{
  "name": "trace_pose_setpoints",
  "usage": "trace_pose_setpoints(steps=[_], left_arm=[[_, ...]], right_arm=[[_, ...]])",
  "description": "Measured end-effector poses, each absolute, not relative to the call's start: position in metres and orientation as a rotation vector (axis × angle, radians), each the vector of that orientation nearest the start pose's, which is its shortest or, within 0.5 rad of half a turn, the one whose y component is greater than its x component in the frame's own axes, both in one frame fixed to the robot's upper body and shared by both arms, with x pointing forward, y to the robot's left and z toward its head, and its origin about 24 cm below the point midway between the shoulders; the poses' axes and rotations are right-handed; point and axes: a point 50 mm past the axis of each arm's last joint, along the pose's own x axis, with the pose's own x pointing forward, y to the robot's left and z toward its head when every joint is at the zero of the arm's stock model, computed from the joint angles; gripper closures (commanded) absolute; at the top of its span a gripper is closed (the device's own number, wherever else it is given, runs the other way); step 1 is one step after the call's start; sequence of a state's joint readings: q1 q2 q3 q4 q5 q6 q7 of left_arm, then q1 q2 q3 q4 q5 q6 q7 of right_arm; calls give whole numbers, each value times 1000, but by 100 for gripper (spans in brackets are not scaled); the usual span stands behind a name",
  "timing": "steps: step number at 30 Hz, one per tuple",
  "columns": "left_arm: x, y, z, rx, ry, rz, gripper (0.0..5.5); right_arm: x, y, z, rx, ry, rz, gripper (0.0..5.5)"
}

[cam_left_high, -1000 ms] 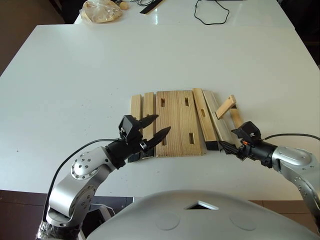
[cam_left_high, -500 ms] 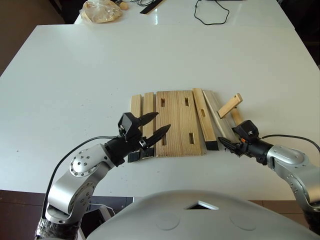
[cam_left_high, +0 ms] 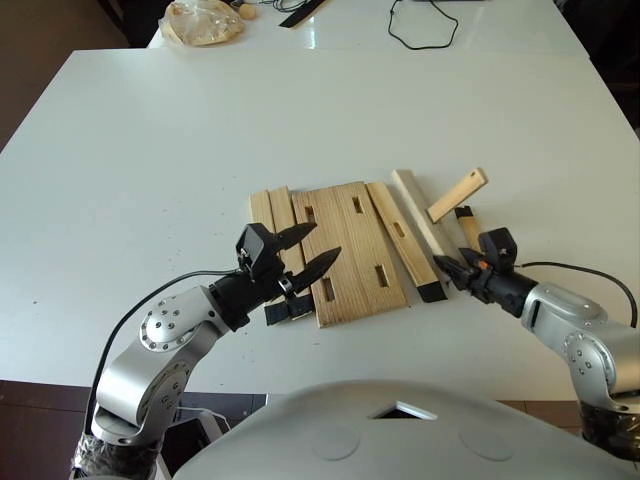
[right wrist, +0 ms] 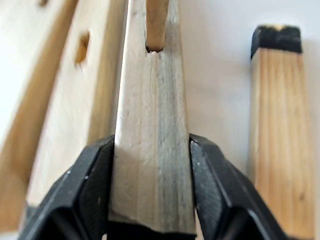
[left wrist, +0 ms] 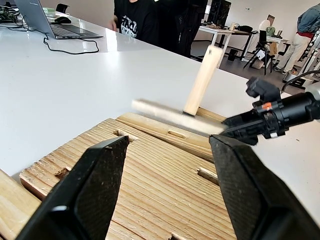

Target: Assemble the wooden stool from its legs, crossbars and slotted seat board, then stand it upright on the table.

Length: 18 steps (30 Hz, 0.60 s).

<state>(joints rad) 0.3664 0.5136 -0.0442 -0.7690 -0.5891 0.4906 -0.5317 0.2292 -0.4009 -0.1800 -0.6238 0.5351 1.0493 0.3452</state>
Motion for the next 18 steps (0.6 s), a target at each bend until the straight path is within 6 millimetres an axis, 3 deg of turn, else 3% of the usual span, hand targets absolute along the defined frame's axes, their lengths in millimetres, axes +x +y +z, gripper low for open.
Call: trace_pose_setpoints(steps=[3,8,12,18], left_arm=[[161,149,107,-104,164,-839,233],[170,153,131,-322,72,-877,168],[171,155,147,-500,37,-992,143],[173,155,156,-505,51,-1099,143]], right_arm=[[196,-187,94,210,429,497,343],[196,-161,137,287,239,936,343],[193,-164,154,342,196,1145,343],[189,-172,170,300,199,1352,343]])
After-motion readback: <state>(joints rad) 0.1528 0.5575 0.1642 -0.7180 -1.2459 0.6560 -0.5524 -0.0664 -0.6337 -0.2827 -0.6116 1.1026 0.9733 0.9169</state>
